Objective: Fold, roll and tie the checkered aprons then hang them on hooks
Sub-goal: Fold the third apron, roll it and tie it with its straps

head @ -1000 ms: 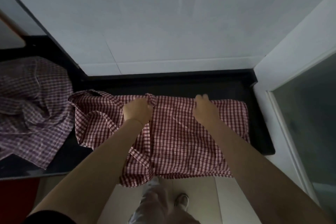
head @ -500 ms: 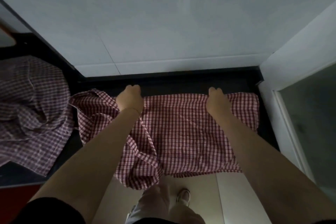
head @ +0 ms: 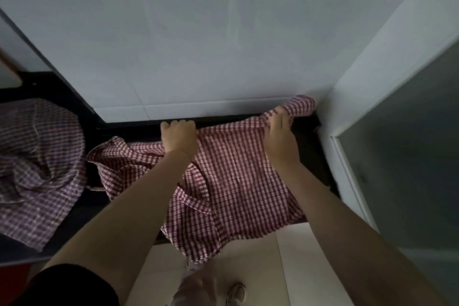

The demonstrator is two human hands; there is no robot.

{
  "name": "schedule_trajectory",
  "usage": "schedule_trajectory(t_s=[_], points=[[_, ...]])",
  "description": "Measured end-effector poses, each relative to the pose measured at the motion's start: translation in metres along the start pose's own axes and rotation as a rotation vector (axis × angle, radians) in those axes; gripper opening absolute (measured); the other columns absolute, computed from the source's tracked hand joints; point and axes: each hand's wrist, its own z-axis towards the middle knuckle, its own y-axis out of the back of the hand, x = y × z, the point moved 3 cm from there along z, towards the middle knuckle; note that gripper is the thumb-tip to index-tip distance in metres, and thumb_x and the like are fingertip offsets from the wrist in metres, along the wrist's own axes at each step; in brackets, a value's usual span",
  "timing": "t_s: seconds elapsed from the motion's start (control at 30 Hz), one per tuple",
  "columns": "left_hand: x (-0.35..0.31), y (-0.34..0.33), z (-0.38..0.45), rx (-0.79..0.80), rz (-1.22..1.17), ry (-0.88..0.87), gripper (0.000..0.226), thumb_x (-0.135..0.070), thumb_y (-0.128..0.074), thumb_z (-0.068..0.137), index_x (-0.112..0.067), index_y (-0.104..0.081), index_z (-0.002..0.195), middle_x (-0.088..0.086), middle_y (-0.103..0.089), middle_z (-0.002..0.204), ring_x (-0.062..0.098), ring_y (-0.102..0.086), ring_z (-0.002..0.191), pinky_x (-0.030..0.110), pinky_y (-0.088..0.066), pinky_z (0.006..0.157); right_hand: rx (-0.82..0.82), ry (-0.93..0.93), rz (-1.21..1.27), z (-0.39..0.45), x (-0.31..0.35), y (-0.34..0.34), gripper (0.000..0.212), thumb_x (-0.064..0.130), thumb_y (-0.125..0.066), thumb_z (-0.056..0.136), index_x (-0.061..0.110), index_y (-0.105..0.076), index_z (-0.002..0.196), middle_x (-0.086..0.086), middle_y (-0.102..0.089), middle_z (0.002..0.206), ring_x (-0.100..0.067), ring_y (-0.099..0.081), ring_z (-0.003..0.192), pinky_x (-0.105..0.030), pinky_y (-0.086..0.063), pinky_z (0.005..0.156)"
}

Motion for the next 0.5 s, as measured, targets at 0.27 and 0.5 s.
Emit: schedule_trajectory(t_s=[0.27, 0.5], points=[[-0.025, -0.045, -0.059, 0.703, -0.095, -0.205, 0.029, -0.027, -0.069, 0.088, -0.015, -0.063, 0.114, 0.002, -0.067, 0.108, 0.024, -0.065, 0.103, 0.039, -0.052, 0.092, 1.165, -0.253, -0.531, -0.058, -0.032, 0.003, 0.026, 0.016, -0.051, 0.099, 0.007, -0.063, 0.120, -0.009, -0.060, 0.096, -0.022, -0.051, 0.087, -0.037, -0.049, 0.089], [-0.018, -0.042, -0.045, 0.173, -0.272, 0.052, 0.023, -0.024, -0.050, 0.095, -0.014, -0.059, 0.113, 0.006, -0.057, 0.118, 0.025, -0.053, 0.110, 0.041, -0.046, 0.096, 0.600, -0.178, -0.326, -0.021, -0.018, -0.027, 0.027, 0.016, -0.051, 0.099, 0.009, -0.057, 0.125, -0.011, -0.059, 0.124, -0.026, -0.059, 0.108, -0.038, -0.052, 0.090]])
